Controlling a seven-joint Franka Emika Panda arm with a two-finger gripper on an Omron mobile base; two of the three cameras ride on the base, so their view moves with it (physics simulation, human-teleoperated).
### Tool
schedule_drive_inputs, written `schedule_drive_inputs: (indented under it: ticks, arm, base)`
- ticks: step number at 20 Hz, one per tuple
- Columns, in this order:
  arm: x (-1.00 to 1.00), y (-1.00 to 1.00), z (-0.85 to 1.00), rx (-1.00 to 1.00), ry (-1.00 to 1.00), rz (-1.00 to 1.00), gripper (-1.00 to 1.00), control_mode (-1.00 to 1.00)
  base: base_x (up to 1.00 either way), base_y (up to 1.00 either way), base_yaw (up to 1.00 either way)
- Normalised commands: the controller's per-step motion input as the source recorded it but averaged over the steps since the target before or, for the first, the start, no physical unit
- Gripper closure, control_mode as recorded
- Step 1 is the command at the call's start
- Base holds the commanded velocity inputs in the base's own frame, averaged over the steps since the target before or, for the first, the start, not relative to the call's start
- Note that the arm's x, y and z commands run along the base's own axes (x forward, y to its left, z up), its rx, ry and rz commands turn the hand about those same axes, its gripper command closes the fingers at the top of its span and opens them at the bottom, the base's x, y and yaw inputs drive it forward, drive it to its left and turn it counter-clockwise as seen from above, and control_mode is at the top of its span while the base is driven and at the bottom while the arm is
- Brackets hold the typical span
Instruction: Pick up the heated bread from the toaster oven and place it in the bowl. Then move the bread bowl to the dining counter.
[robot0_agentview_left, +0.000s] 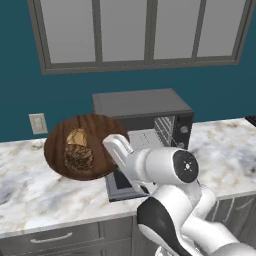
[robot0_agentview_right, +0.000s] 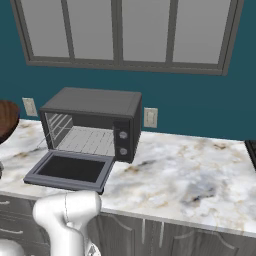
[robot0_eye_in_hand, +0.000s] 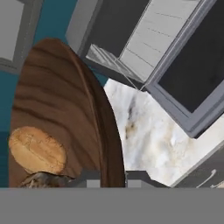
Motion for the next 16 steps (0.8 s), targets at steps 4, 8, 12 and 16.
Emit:
schedule_drive_inputs:
  ticks: [4,8,12,16]
  arm:
    - [-0.72,-0.98,0.52,0.0,-0.03,0.0,1.0,-1.0]
    - [-0.21,-0.28,0.23,0.0,-0.15,0.05,1.0,-1.0]
    - [0.0,0.0,0.0,0.0,0.0,0.0,1.0,1.0]
    - [0.0,0.0,0.0,0.0,0.0,0.0,1.0,1.0]
  base:
    - [0.0,0.0,0.0]
    - [0.0,0.0,0.0]
    - [-0.56,-0.44,0.27]
    - [-1.0,-0.61,0.75]
